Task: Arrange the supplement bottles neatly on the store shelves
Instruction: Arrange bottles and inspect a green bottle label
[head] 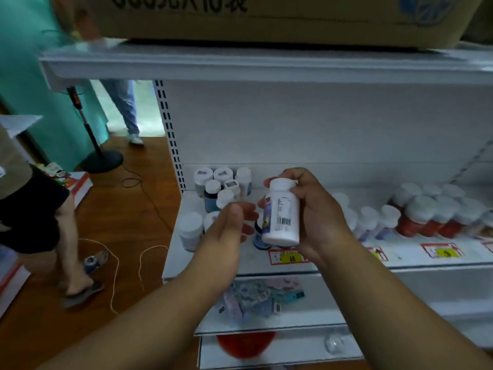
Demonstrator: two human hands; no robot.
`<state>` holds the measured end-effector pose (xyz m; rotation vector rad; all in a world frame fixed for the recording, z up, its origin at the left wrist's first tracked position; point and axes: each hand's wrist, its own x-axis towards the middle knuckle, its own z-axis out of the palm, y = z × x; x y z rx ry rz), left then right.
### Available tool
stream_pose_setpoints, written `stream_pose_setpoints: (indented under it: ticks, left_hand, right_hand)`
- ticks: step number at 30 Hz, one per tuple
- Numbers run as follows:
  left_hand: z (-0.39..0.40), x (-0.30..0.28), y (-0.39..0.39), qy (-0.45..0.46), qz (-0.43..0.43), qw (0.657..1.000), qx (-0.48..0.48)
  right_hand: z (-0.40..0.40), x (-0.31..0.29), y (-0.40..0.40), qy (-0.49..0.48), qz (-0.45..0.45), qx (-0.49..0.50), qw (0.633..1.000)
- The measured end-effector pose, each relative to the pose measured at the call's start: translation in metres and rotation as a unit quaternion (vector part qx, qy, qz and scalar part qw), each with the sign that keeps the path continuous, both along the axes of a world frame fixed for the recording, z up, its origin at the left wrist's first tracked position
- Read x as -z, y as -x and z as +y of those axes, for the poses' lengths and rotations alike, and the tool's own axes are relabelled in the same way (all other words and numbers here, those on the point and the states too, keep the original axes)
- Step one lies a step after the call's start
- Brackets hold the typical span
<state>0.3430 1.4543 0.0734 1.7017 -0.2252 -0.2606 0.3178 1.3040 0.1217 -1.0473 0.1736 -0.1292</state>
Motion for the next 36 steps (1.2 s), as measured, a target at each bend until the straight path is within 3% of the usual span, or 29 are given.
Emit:
stream_pose_setpoints:
  ticks: [4,10,21,26,30,33,36]
  left_hand:
    - [-0.003,0.008,0.029,0.022,-0.004,0.997,0.071]
    - [-0.009,0.012,0.055,0.046,-0.005,0.987,0.154]
    - [-0.097,0.028,0.083,0.056,-0.055,0.985,0.157]
    - [-0.170,0.029,0.092,0.012,-0.094,0.986,0.135]
    - [-0.220,0.033,0.085,-0.043,-0.144,0.988,0.027]
    - [-0.235,0.035,0.071,-0.144,-0.238,0.959,-0.060]
    - [-0.242,0.033,0.048,-0.301,-0.344,0.888,-0.050]
  right_hand:
    - [0.006,0.003,0.030,-0.046,-0.018,0.025,0.998]
    - [-0.008,0.013,0.070,0.003,-0.008,0.053,0.999]
    - [-0.080,0.023,0.110,0.027,0.009,0.110,0.994]
    - [-0.154,0.023,0.108,0.118,0.007,0.115,0.986]
    - [-0.220,0.011,0.090,0.256,-0.013,0.141,0.956]
    - [-0.252,0.001,0.066,0.387,-0.017,0.165,0.907]
    - [-0.271,0.000,0.034,0.503,-0.022,0.167,0.847]
